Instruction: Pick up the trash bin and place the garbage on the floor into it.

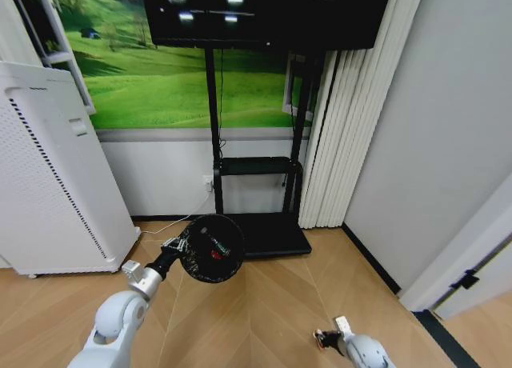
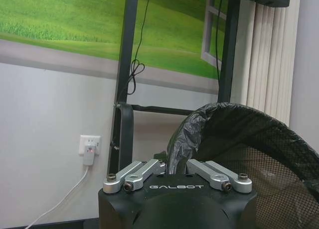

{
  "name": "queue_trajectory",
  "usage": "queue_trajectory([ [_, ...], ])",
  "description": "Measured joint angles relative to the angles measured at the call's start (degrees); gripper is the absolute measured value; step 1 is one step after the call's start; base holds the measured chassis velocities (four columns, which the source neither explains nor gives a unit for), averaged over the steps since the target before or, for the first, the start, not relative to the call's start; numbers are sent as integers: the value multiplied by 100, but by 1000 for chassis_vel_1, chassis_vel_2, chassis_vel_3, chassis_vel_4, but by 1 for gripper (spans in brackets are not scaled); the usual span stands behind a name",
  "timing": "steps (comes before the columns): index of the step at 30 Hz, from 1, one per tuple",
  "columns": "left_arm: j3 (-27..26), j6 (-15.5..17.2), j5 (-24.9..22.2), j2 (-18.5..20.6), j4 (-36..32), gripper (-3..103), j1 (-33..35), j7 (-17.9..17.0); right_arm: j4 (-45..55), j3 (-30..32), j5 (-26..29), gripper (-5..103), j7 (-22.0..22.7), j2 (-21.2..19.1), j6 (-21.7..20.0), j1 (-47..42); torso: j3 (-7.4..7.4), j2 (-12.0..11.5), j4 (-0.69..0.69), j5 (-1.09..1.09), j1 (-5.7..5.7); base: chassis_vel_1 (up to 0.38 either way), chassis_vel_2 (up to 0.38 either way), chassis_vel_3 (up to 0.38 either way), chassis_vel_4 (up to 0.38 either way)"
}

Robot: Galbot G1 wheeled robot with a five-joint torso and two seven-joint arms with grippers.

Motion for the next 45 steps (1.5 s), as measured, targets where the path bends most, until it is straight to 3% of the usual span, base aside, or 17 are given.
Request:
queue_trajectory([
  [6,4,0,4,-9,44,6,14,-6,287,336,196,20,130,13,36,33,0,0,1,0,0,0,0,0,0],
  [13,-38,-5,-4,-23,219,6,3,-12,1241,1322,1074,20,264,-154,-16,-31,0,0,0,-1,0,0,0,0,0],
  [16,-56,-43,-16,-57,444,6,-21,2,1982,1967,1696,20,310,-190,-76,-104,0,0,1,-1,0,0,0,0,0],
  [22,47,-53,-57,-106,763,6,-132,-2,3087,2373,2307,20,325,-196,-146,-251,0,0,-2,-2,0,0,0,0,0],
  [27,262,-39,-88,-163,978,6,-240,-53,4078,2107,2673,20,357,-245,-142,-313,0,0,5,-1,0,0,0,0,0],
  [35,897,40,-123,-263,1320,6,-607,-135,5255,1492,2966,20,181,-557,-110,-460,0,0,-1,0,0,0,0,0,0],
  [41,1124,48,-78,-334,1400,6,-664,-156,5431,1069,2969,20,112,-747,-96,-445,0,0,0,-1,0,0,0,0,0],
  [45,1355,62,-61,-369,1452,6,-728,-212,5318,364,2762,20,157,-836,8,-196,0,0,1,0,0,0,0,0,0],
])
